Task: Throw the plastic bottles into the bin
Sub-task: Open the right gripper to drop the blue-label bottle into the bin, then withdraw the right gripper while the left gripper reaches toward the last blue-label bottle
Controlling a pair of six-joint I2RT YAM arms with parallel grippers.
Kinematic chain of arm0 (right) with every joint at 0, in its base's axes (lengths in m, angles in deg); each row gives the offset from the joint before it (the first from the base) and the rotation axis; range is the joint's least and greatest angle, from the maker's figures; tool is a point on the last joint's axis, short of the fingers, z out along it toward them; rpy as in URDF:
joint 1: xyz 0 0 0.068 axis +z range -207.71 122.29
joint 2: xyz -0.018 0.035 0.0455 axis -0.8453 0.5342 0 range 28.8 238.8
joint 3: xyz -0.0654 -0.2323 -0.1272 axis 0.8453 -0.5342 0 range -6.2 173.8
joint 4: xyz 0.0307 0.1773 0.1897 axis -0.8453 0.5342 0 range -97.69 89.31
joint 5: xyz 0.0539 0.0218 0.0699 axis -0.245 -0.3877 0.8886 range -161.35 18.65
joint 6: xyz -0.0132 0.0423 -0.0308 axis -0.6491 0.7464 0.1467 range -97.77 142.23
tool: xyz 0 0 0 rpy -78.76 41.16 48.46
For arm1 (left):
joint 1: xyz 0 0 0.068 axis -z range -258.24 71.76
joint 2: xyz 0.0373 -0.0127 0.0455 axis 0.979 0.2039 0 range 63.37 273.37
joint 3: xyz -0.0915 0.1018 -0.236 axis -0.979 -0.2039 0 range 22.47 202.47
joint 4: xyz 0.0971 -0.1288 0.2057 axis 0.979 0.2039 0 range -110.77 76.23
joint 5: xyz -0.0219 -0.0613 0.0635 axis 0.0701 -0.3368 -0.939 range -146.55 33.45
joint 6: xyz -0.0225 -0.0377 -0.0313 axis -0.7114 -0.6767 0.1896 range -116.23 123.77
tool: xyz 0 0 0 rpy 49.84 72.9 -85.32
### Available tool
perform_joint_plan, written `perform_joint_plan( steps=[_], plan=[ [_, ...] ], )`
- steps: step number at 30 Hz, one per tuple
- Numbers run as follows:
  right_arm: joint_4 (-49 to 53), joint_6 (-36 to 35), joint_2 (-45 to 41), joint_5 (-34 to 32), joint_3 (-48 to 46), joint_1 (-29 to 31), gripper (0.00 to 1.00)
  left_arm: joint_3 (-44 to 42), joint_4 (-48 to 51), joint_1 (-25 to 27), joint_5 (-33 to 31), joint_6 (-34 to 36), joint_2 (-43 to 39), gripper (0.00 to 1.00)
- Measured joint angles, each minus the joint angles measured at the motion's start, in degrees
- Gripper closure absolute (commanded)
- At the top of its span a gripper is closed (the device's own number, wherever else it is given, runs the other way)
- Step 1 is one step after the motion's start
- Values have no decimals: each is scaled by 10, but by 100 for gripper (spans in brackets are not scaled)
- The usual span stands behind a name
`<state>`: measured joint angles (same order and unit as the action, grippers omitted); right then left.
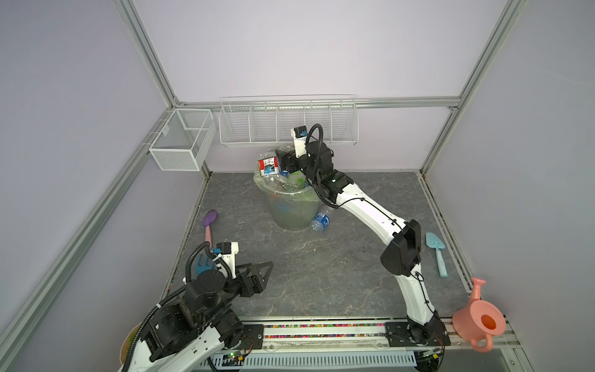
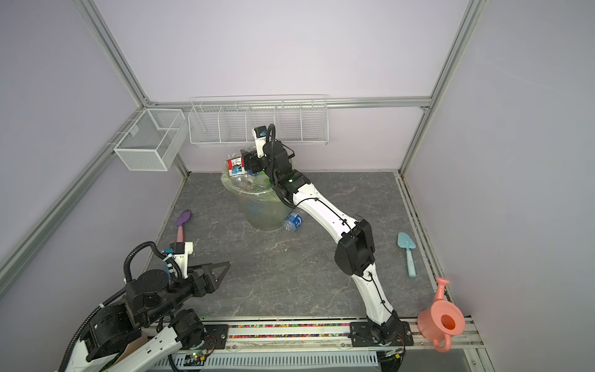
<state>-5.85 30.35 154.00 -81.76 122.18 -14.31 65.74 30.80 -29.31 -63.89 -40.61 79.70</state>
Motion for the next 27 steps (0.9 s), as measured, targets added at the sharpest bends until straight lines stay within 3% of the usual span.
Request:
perform_joint_plan(
  steps=[15, 27],
  plan=[
    [-78, -13, -324, -20, -248, 6, 12, 1, -21, 0, 1, 19, 69, 7],
    [-60, -17, -563, -98, -539, 6, 12, 17, -99, 9, 14, 74, 223, 6]
  ],
)
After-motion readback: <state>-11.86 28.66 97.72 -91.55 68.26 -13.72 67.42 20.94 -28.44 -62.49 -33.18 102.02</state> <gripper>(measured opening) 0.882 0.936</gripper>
